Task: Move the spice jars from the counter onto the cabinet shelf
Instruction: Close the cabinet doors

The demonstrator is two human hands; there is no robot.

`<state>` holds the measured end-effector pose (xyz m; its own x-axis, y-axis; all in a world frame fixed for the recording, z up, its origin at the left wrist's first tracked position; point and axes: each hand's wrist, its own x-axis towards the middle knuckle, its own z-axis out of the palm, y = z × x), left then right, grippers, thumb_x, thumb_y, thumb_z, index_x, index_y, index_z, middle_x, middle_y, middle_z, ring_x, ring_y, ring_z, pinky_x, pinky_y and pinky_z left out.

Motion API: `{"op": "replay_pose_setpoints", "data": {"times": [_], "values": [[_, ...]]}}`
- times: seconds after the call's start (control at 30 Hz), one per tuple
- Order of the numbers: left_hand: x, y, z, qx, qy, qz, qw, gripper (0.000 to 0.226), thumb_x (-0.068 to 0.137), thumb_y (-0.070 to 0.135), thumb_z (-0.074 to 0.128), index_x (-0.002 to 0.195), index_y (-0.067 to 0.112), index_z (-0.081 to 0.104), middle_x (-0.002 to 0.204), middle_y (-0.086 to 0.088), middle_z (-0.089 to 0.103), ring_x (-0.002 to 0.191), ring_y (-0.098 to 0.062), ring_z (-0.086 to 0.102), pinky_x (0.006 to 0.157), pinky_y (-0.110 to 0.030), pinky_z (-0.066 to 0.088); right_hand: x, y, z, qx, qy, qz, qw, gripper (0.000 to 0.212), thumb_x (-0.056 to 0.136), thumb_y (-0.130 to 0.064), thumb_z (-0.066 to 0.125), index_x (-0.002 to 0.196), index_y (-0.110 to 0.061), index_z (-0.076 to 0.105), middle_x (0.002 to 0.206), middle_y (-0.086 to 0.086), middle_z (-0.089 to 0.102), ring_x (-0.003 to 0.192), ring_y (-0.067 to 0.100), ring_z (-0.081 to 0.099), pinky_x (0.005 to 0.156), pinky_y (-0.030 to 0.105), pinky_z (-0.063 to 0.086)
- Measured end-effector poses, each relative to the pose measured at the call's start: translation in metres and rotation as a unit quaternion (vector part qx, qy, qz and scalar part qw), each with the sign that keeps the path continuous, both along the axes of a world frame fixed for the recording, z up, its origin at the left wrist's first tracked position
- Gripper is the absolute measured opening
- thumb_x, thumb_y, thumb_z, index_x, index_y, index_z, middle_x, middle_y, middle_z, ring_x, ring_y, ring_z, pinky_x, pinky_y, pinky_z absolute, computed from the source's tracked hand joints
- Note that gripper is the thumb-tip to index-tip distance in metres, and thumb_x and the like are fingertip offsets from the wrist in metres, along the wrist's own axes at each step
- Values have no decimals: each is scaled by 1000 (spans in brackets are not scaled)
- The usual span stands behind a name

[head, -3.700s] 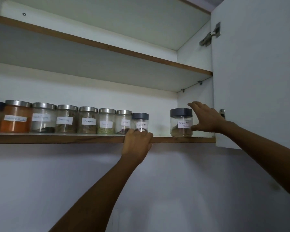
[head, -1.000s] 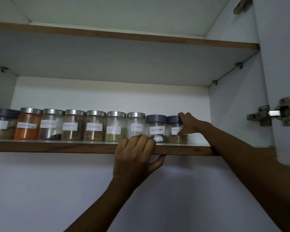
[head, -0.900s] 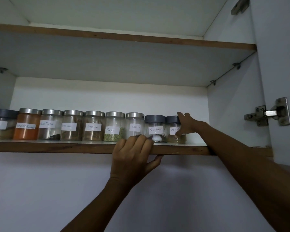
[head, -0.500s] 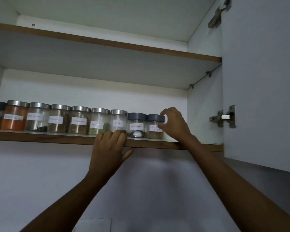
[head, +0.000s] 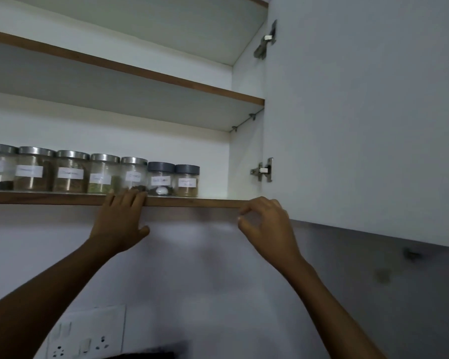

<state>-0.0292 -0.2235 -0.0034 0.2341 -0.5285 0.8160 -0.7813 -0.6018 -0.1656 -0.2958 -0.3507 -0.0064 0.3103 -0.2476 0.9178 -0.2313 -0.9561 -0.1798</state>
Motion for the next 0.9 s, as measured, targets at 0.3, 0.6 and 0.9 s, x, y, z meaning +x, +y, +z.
{"op": "replay_pose_setpoints", "data": {"times": [0.3, 0.6, 0.9], "values": [[-60, 41, -24, 24, -19, -150, 988, 58, 82, 32, 66, 133, 11, 50, 135, -14, 53, 136, -35, 35, 110, -60, 4, -152, 72, -2, -30, -43, -138, 989, 25, 74, -23, 57, 92, -11, 68, 113, 6, 58, 105, 21, 53, 86, 25, 32], [-209, 25, -25, 9, 32, -377, 926, 23, 90, 33, 52, 107, 25, 65, 119, 10, 61, 135, -12, 34, 111, -45, -17, -246, 112, 10, -61, -23, -290, 955, 25, 77, -23, 57, 95, -8, 67, 111, 11, 61, 107, 32, 51, 87, 34, 35], [-316, 9, -3, -18, 64, -504, 861, 38, 91, 27, 51, 129, 21, 52, 136, 5, 50, 131, -10, 37, 117, -35, 2, -295, 91, 26, -33, -122, -289, 949, 45, 77, -23, 62, 118, -7, 56, 127, 15, 46, 116, 31, 45, 95, 34, 39]]}}
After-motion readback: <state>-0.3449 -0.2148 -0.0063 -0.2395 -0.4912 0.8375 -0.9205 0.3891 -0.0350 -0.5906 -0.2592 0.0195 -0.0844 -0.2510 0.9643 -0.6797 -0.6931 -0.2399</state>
